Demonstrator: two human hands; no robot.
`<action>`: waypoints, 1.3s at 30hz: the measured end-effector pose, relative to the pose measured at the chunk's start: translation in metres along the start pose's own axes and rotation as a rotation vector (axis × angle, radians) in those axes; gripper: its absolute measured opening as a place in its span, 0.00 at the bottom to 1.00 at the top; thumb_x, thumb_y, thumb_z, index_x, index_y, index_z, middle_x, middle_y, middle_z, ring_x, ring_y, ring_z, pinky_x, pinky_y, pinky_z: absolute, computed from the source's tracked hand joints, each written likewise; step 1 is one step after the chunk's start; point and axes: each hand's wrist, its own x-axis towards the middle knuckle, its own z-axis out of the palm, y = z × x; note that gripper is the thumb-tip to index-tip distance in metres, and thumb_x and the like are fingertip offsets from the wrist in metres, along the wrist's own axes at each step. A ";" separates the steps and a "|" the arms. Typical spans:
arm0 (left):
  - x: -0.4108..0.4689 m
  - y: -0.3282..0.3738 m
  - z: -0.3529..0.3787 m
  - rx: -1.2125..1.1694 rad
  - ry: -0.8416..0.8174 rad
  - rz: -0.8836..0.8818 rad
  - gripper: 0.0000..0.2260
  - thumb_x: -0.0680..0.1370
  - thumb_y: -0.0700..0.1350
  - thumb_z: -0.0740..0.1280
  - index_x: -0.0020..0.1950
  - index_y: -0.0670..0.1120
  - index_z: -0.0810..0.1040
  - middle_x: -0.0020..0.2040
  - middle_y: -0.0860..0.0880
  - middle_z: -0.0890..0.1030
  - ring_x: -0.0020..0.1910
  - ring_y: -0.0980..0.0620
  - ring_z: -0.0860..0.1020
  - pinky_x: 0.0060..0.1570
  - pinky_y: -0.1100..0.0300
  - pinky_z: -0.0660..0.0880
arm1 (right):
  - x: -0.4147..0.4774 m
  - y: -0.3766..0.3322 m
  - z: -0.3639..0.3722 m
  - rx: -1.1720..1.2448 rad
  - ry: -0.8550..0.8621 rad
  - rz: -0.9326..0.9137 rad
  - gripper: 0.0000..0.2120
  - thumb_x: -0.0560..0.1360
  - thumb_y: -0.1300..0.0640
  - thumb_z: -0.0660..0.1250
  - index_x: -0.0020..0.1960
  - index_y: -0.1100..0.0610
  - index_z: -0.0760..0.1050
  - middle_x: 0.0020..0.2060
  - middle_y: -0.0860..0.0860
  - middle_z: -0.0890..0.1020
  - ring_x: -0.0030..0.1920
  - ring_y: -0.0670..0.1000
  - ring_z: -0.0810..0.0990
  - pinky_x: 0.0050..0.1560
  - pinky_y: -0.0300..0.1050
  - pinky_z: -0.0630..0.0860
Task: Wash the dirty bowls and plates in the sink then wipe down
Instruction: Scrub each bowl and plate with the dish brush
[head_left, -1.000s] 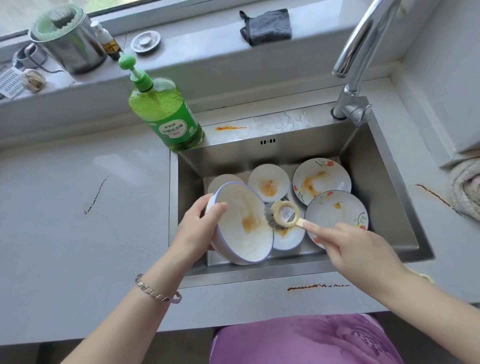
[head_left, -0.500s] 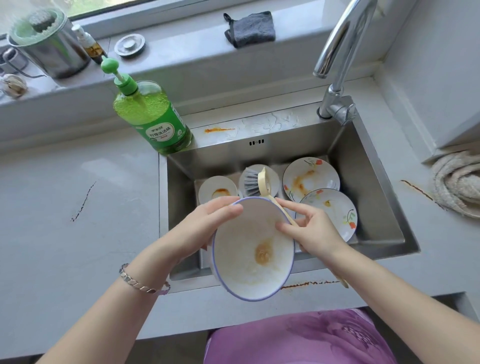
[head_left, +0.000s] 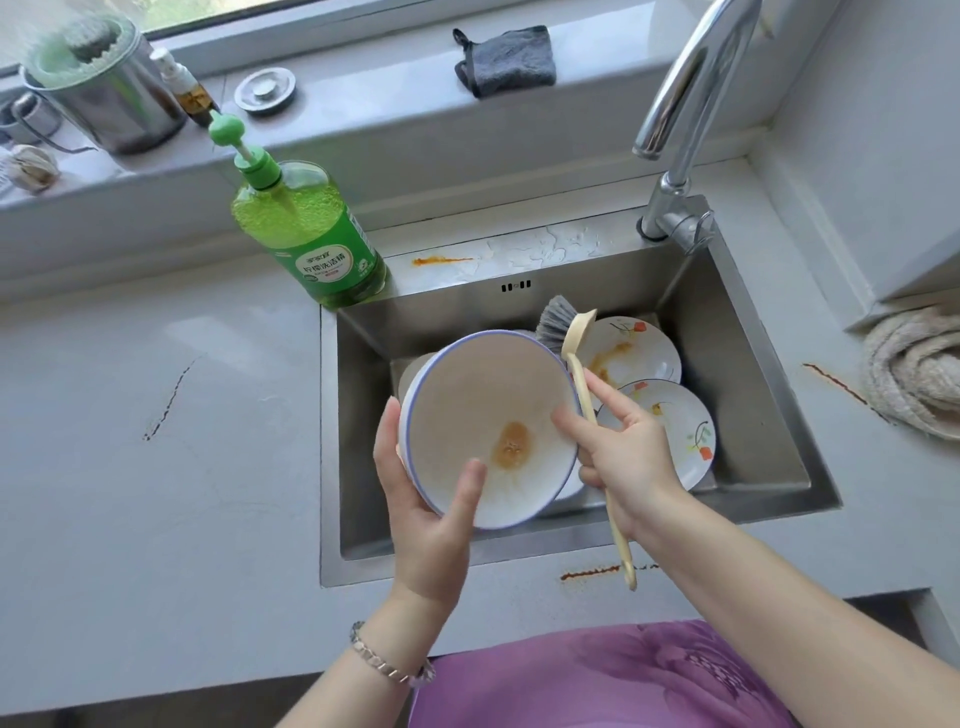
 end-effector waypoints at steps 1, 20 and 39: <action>0.004 0.000 0.000 -0.015 0.052 0.021 0.27 0.69 0.51 0.63 0.67 0.55 0.62 0.65 0.63 0.69 0.62 0.69 0.69 0.57 0.75 0.67 | -0.004 -0.001 0.000 -0.046 -0.025 -0.021 0.22 0.73 0.63 0.69 0.61 0.43 0.73 0.22 0.46 0.62 0.22 0.44 0.57 0.21 0.34 0.58; 0.041 0.018 -0.036 0.534 -0.186 -0.056 0.22 0.70 0.50 0.57 0.63 0.67 0.66 0.50 0.60 0.74 0.52 0.57 0.71 0.46 0.58 0.69 | -0.032 -0.011 -0.023 -1.123 -0.493 -0.175 0.14 0.79 0.54 0.58 0.59 0.37 0.74 0.26 0.31 0.77 0.23 0.36 0.70 0.27 0.30 0.65; 0.046 0.026 -0.031 0.689 -0.234 -0.171 0.25 0.68 0.52 0.54 0.64 0.67 0.65 0.54 0.53 0.75 0.49 0.53 0.71 0.45 0.58 0.66 | -0.024 -0.003 -0.026 -1.179 -0.512 -0.211 0.15 0.79 0.52 0.58 0.59 0.32 0.72 0.35 0.40 0.82 0.36 0.42 0.80 0.36 0.37 0.75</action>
